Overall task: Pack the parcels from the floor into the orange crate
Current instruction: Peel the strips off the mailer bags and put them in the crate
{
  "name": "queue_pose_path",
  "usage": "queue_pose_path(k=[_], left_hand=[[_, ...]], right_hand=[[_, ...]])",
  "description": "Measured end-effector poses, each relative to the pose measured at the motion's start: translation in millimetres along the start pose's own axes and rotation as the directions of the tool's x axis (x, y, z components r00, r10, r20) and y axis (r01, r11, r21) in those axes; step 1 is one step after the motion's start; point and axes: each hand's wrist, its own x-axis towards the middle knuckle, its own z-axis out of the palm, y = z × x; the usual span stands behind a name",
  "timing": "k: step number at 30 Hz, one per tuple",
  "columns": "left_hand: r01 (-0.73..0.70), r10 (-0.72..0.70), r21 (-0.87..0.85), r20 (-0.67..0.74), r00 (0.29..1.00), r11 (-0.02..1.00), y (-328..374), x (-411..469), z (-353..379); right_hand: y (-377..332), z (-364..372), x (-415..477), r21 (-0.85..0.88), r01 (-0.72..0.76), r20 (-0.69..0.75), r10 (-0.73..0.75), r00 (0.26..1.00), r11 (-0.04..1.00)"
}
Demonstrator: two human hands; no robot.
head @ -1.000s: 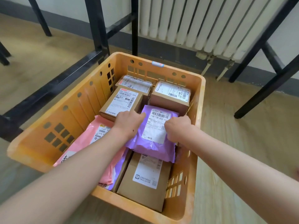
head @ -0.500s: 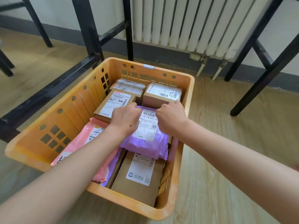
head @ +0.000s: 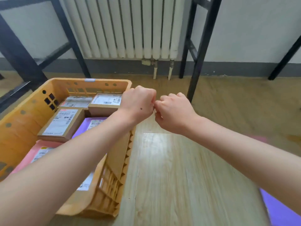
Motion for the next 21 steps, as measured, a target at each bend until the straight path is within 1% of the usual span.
queue_pose_path(k=[3,6,10,14,16,18,19,21], left_hand=[[-0.092,0.093,-0.018,0.045,0.995,0.996,59.7,23.5,14.4],[-0.159,0.160,-0.020,0.102,0.982,0.987,121.7,48.8,29.2],[-0.225,0.224,-0.016,0.189,0.956,0.974,201.6,68.6,55.8],[-0.274,0.276,-0.050,0.293,0.915,0.960,264.5,60.7,93.9],[-0.269,0.288,-0.102,0.330,0.899,0.958,290.4,51.3,113.8],[-0.225,0.270,-0.161,0.373,0.888,0.961,312.2,41.4,133.8],[-0.179,0.243,-0.190,0.408,0.880,0.965,321.8,36.0,144.4],[-0.021,0.163,-0.273,0.510,0.845,0.962,336.6,20.9,165.8]], right_hand=[[49.6,2.1,-45.4,-0.017,-0.123,0.025,0.123,0.992,0.992],[95.8,7.0,-88.6,-0.014,-0.254,0.046,0.255,0.966,0.967],[153.8,16.0,-142.6,-0.037,-0.384,0.079,0.385,0.919,0.923],[199.7,27.8,-200.3,-0.007,-0.507,0.119,0.504,0.856,0.862],[217.7,35.9,-229.6,0.016,-0.577,0.173,0.566,0.806,0.817],[232.8,47.7,-258.0,0.059,-0.664,0.268,0.629,0.730,0.745],[239.5,54.8,-271.9,0.075,-0.712,0.337,0.654,0.677,0.699],[247.7,69.3,-298.5,0.096,-0.804,0.503,0.668,0.548,0.587]])
